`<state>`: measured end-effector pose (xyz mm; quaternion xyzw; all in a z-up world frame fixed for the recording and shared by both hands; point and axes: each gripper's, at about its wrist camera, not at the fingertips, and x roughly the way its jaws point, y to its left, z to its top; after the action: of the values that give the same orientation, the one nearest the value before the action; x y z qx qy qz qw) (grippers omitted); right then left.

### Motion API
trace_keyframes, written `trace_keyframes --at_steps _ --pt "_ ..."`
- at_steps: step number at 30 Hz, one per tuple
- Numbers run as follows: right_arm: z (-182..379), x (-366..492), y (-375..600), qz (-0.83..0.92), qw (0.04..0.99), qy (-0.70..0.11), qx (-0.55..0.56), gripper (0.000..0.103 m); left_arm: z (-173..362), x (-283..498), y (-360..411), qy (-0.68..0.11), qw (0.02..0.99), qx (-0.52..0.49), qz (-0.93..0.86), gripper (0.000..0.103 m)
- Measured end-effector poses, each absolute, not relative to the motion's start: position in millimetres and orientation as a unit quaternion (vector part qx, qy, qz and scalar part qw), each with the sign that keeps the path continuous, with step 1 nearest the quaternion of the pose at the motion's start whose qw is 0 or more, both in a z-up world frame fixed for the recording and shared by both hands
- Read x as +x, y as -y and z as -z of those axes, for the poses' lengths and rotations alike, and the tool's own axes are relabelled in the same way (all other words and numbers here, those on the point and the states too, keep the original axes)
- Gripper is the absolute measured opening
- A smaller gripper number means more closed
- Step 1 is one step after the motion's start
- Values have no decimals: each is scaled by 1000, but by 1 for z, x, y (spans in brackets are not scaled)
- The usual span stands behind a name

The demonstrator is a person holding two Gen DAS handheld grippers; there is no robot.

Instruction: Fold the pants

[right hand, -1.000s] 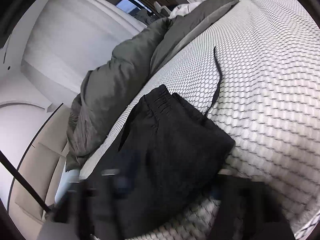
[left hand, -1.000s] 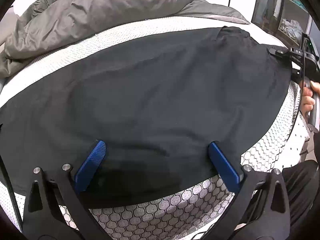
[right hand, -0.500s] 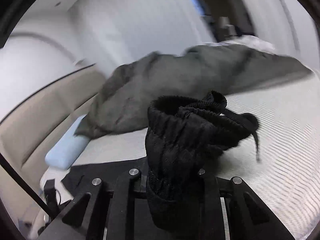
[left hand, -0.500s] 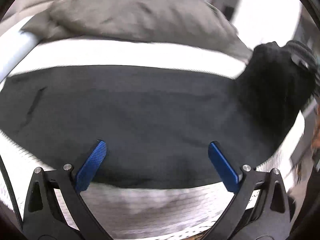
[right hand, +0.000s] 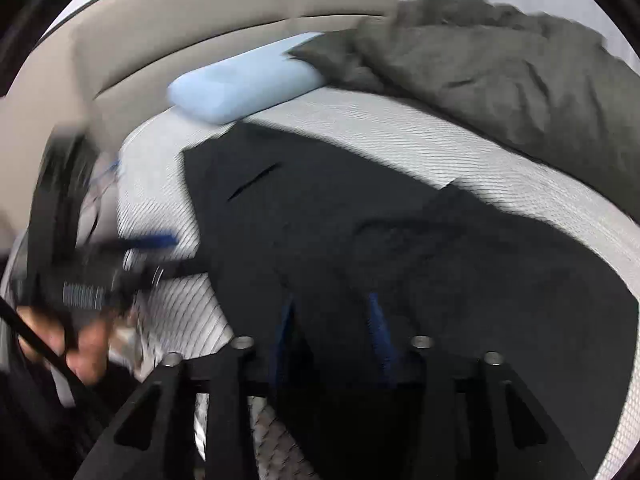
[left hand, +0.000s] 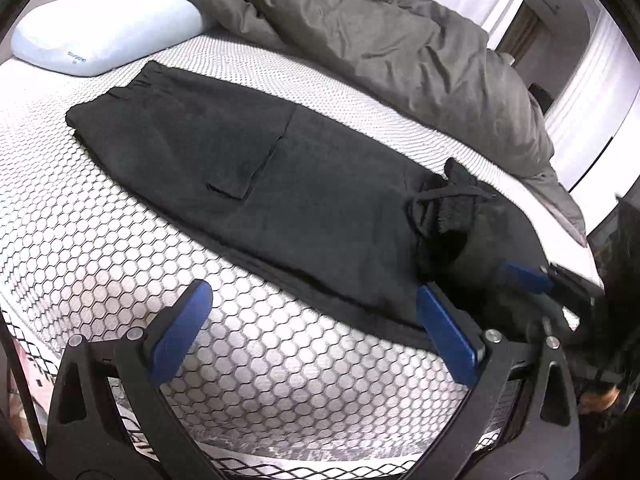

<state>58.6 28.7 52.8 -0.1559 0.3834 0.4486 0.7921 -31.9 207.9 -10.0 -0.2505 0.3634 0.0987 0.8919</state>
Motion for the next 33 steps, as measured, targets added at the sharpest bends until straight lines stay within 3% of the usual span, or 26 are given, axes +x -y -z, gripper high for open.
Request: trace_keyframes --at_steps 2,6,10,16,24,31,33 --pt "-62 50 -8 -456 798 -368 -143 71 7 -31 -205 -358 895 -252 -89 102" --pt "-76 58 49 -433 826 -350 -86 81 -6 -13 -187 -341 901 -258 -72 102" --pt "-77 72 104 -377 853 -361 -32 81 -17 15 -155 -347 910 -220 -58 102" --pt "-62 90 168 -283 877 -389 -13 81 11 36 -100 -423 899 -37 -102 95" --pt "-43 102 225 -222 882 -414 18 81 -22 35 -120 -391 907 -149 -48 95" --pt "-47 102 215 -245 880 -406 22 81 -33 161 -123 -432 892 -132 -29 94" --pt "-43 102 212 -247 877 -411 23 81 -16 193 -126 -461 873 -157 -21 84"
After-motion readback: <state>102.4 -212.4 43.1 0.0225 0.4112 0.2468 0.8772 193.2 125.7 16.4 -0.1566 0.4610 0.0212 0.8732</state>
